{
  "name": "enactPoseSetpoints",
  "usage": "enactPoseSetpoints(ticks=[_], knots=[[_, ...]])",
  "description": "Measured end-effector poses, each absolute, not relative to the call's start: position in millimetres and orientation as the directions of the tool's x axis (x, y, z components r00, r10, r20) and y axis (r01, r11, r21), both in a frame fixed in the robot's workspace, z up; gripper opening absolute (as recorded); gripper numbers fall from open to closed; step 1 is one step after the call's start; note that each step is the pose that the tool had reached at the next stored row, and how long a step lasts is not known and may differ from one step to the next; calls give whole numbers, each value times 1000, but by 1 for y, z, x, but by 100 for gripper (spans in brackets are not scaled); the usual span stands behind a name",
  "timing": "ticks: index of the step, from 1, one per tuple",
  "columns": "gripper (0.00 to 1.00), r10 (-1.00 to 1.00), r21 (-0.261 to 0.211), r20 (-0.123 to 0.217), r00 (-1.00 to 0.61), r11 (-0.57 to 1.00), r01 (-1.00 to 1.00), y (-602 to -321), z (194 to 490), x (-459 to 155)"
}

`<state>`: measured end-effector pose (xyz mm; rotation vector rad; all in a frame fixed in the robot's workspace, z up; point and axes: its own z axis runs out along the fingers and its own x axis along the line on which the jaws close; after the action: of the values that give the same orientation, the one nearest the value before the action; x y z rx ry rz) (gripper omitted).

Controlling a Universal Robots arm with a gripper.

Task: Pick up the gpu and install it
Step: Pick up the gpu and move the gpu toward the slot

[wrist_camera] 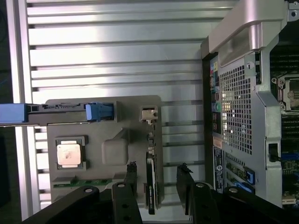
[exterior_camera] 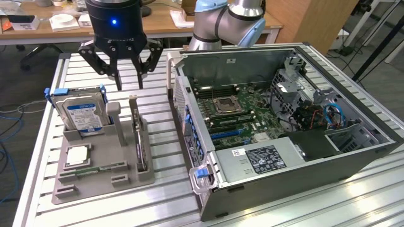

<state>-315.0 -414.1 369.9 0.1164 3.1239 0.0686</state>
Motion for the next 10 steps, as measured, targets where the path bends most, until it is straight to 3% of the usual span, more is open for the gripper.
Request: enactPoseSetpoints(ticks=[10], knots=[[47,75,44,-13,-997,996,74,-415,366,-315]])
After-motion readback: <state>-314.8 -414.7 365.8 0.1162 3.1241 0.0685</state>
